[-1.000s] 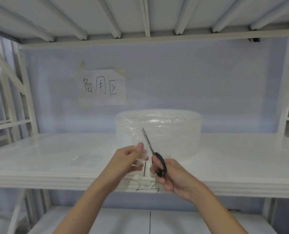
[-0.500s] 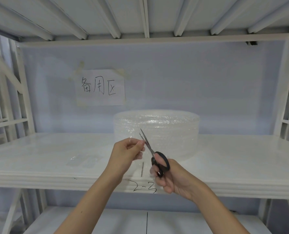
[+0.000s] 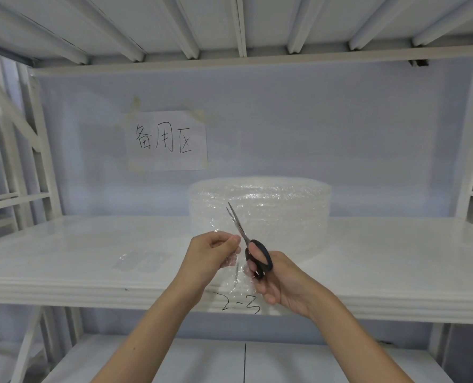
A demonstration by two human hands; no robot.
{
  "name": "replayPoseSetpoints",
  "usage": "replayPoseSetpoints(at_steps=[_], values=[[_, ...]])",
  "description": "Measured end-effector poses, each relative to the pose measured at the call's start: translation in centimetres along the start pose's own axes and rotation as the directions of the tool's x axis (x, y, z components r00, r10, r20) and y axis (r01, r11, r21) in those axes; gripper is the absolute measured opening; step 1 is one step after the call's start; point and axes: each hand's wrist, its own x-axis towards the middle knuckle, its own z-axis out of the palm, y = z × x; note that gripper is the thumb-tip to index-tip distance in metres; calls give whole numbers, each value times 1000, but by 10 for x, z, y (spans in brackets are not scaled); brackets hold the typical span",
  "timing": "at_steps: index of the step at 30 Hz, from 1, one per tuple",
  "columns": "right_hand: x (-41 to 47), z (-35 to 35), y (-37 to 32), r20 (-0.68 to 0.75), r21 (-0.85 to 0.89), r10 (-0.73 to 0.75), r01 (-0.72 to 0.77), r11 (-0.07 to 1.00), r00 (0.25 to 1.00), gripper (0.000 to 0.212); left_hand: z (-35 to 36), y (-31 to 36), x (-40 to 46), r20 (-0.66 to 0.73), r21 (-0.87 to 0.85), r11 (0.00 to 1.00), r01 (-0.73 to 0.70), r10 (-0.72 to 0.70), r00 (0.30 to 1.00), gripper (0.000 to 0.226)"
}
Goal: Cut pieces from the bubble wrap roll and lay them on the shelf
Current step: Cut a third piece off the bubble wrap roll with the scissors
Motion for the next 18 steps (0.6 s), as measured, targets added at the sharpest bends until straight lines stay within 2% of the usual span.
replayPoseSetpoints(at_steps=[7, 12, 18], values=[[6, 2, 2, -31, -28, -48, 47, 999, 998, 43, -3, -2, 1, 54, 19, 1000, 2, -3, 999, 25], [6, 5, -4, -4, 4, -43, 43, 999, 999, 44, -2, -6, -2, 26, 30, 999, 27, -28, 999, 15], [10, 6, -5, -22, -25, -49, 49, 999, 999, 45, -3, -6, -7, 35, 4, 999, 36, -36, 999, 15]])
